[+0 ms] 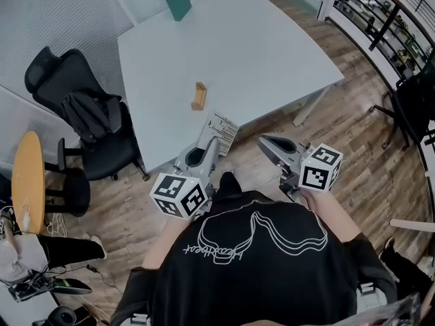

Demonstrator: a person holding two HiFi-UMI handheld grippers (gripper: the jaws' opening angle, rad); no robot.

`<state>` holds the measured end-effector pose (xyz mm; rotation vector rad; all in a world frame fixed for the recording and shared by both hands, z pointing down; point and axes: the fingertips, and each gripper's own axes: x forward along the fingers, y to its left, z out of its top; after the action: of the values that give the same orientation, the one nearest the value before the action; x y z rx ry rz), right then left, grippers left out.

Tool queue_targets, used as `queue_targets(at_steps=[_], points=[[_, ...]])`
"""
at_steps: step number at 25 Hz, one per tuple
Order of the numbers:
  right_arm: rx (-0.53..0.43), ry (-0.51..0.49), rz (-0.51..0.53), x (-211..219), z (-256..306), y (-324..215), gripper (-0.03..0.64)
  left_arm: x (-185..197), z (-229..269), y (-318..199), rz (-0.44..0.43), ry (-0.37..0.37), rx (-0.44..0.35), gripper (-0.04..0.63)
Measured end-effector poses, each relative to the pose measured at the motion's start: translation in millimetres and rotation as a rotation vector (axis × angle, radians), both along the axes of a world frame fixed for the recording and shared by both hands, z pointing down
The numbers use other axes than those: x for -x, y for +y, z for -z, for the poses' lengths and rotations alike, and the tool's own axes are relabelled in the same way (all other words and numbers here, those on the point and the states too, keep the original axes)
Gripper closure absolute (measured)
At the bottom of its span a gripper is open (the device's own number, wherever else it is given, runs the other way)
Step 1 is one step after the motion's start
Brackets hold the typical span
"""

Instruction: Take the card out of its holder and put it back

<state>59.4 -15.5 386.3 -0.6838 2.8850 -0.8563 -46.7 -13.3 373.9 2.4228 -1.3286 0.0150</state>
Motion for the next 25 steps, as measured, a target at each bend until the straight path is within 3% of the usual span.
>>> queue_targets(at_steps=[16, 25], points=[[0.032, 0.035, 0.002, -4, -22, -1, 0.607, 4, -13, -8, 0.028, 0.018, 0.011, 0.569], [0.053, 0.033, 0.001, 13, -27, -21, 0.607, 26, -7, -36, 0.046, 0.021, 0.002, 0.569]])
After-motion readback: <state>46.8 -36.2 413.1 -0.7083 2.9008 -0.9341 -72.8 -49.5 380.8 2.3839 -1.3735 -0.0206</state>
